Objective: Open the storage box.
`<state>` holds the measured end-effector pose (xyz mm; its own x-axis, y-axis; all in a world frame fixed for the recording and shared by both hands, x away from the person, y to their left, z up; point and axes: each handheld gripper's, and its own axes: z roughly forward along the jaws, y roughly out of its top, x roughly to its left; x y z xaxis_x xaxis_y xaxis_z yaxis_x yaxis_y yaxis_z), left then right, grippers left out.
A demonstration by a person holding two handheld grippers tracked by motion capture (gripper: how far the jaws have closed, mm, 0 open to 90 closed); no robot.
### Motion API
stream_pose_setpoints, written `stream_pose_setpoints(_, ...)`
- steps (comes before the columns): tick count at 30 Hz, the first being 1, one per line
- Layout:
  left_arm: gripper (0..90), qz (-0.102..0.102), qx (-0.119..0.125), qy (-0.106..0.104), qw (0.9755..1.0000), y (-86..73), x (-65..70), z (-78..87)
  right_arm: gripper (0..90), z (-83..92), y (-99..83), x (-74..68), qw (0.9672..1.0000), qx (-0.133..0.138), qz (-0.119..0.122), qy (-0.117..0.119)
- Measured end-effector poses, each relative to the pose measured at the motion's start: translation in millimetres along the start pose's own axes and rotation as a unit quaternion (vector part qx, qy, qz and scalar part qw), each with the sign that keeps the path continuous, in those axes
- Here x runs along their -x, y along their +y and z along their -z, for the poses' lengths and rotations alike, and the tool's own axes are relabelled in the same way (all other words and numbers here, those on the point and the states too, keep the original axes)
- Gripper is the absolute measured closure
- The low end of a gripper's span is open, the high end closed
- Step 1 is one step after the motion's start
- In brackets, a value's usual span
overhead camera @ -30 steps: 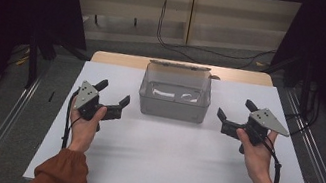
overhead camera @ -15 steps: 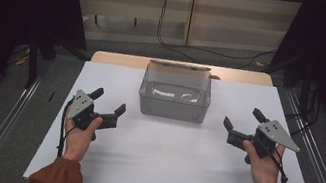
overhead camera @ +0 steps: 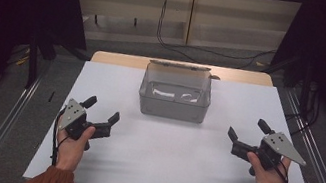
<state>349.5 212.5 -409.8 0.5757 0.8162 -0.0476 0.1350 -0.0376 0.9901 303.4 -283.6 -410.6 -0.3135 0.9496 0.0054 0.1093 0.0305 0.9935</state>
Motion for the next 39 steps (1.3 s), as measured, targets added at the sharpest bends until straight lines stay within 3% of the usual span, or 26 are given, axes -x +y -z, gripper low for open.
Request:
stream_pose_setpoints(7, 2.1, -0.002, -0.002, 0.012, 0.9999, -4.1, 0.4, 12.4, 0.6, 14.3, -7.0, 4.4, 0.9999, -0.003, 0.002, -0.014)
stream_pose_setpoints(9, 2.1, 0.007, -0.001, 0.012, 0.9999, -5.4, 0.6, 16.0, 0.6, 18.5, -7.8, 6.1, 0.9999, -0.002, 0.002, -0.017)
stream_pose_setpoints(12, 2.3, 0.003, -0.004, 0.016, 0.9999, -7.6, 0.8, 21.2, 0.6, 24.2, -9.1, 6.9, 0.9998, -0.001, 0.004, -0.022)
stream_pose_setpoints(18, 2.2, 0.013, -0.011, 0.031, 0.9994, -10.8, 3.9, 30.0, 0.8, 36.3, -15.7, 7.4, 0.9993, -0.005, 0.01, -0.034)
stream_pose_setpoints(27, 2.1, 0.007, -0.018, 0.023, 0.9996, -18.4, 9.4, 38.6, 0.8, 55.2, -24.4, 13.8, 0.999, -0.012, 0.001, -0.044)
stream_pose_setpoints(32, 2.1, 0.005, -0.025, 0.028, 0.9993, -24.8, 12.6, 42.1, 0.9, 63.3, -28.7, 17.0, 0.9985, -0.011, -0.003, -0.053)
stream_pose_setpoints(35, 2.1, -0.007, -0.032, 0.034, 0.9989, -28.9, 13.1, 42.6, 1.1, 65.6, -30.3, 16.6, 0.9985, -0.012, -0.002, -0.054)
stream_pose_setpoints(39, 2.1, 0.0, -0.028, 0.043, 0.9987, -31.8, 12.4, 44.7, 1.3, 67.2, -33.9, 16.2, 0.9983, -0.02, 0.004, -0.055)
